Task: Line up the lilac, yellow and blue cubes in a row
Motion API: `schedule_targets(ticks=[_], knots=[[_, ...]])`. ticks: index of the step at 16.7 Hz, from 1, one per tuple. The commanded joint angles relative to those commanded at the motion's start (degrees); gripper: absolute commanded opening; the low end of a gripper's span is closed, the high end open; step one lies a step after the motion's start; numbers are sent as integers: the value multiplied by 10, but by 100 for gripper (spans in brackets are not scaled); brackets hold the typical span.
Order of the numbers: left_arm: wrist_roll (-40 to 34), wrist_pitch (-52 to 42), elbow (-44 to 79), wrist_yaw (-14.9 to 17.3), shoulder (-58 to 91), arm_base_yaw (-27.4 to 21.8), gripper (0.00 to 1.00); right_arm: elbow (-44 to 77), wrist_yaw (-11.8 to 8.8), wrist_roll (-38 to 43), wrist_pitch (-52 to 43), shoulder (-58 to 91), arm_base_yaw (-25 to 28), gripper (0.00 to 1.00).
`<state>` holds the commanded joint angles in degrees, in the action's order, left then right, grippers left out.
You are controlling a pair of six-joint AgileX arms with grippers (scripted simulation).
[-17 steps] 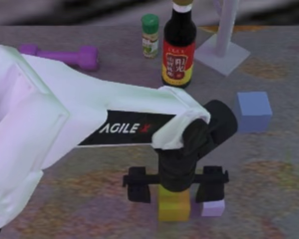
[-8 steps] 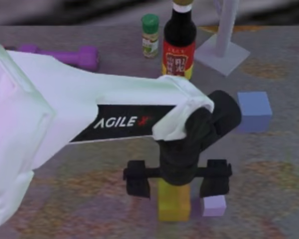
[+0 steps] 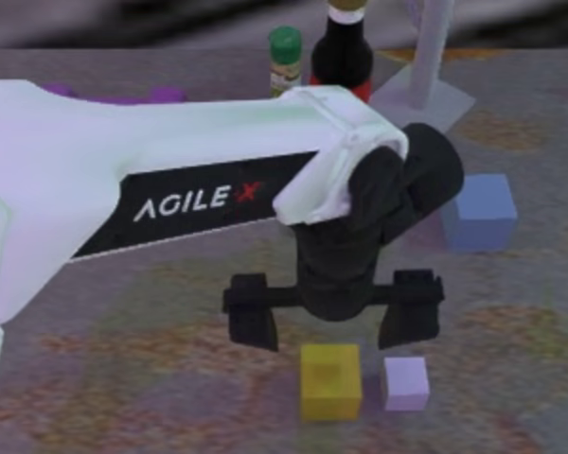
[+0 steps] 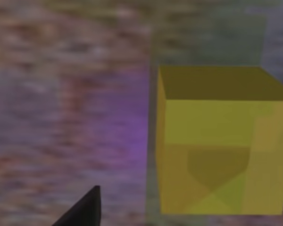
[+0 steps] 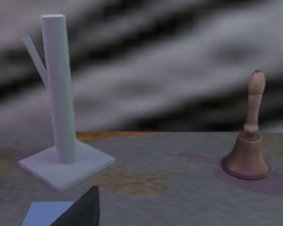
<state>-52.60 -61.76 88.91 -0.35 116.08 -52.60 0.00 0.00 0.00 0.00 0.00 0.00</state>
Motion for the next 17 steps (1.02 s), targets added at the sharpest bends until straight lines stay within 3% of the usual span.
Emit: schedule_targets(ticks=[3, 7, 11, 17], knots=[[1, 5, -5, 0, -3, 0, 100, 6, 0, 1, -4, 6, 1, 100], [24, 48, -70, -4, -82, 42, 100, 89, 0, 13, -59, 89, 12, 100], [78, 128, -201, -6, -235, 120, 100, 258, -1, 34, -162, 268, 34, 100], [205, 281, -457, -5, -537, 268, 100, 579, 1, 69, -370, 671, 76, 100]])
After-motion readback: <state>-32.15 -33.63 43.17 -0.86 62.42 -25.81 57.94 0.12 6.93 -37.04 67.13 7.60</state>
